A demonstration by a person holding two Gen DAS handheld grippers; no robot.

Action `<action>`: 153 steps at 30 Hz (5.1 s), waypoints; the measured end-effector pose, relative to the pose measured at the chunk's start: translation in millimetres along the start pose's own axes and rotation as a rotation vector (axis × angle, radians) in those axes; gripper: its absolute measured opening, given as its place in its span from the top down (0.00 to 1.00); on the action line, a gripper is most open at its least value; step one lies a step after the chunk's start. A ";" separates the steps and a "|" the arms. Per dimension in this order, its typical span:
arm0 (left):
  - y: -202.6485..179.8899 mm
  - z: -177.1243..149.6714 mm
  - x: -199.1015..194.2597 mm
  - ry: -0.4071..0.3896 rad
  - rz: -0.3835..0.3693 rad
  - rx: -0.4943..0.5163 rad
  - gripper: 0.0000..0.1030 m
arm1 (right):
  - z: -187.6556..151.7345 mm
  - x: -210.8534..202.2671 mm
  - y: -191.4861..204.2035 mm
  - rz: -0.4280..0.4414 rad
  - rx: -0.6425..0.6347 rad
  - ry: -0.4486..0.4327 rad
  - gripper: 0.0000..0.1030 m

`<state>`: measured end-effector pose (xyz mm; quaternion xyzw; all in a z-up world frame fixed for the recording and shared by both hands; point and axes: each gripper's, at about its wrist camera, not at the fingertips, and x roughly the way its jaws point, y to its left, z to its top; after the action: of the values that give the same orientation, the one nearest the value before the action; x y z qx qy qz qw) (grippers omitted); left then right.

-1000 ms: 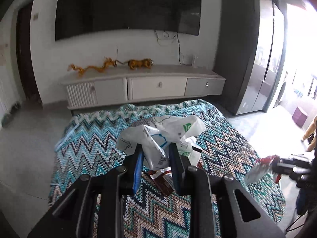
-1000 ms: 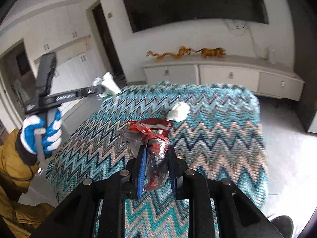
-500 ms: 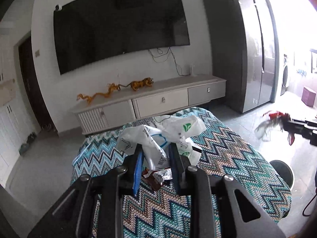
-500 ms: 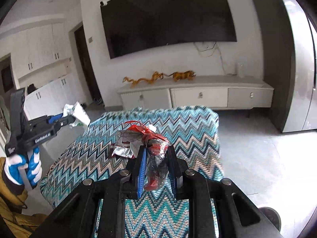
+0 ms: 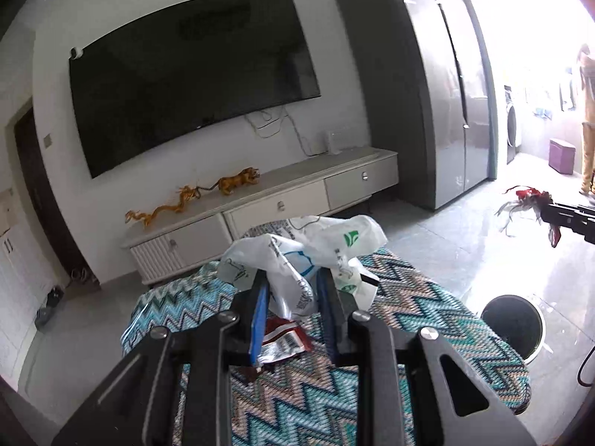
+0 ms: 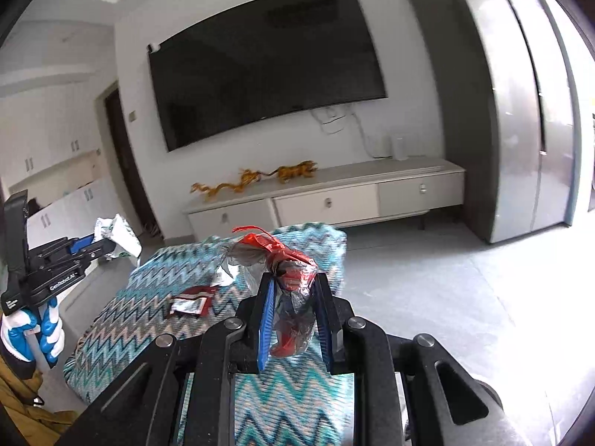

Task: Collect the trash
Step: 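Carry both items over the bin and open both grippers, then move both grippers back over the remaining trash on the blanket, then grasp a brown snack bag with the left gripper while the right grasps a white tissue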

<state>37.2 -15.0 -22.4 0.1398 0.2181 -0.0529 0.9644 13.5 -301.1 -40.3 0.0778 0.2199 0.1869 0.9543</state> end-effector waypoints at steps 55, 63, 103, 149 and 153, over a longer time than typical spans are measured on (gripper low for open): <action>-313.4 11.4 150.2 0.331 -0.652 0.067 0.46 | -169.9 7.3 -236.0 -0.517 0.371 0.334 0.15; -240.8 29.2 114.5 0.255 -0.629 0.028 0.46 | -95.7 -20.2 -173.3 -0.419 0.263 0.156 0.00; 104.5 -46.2 -16.4 0.037 -0.110 -0.315 0.26 | 43.6 47.7 105.8 0.033 -0.134 -0.001 0.00; 70.6 -107.9 213.5 0.456 -0.128 -0.313 0.12 | 12.3 260.9 86.8 0.193 -0.125 0.311 0.00; 75.7 -117.4 223.2 0.476 -0.123 -0.335 0.11 | 11.2 281.9 95.1 0.203 -0.140 0.341 0.00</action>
<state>202.6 82.5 -202.6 -0.0264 0.4520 -0.0403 0.8907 222.8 -104.3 -118.5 0.0005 0.3557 0.3072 0.8826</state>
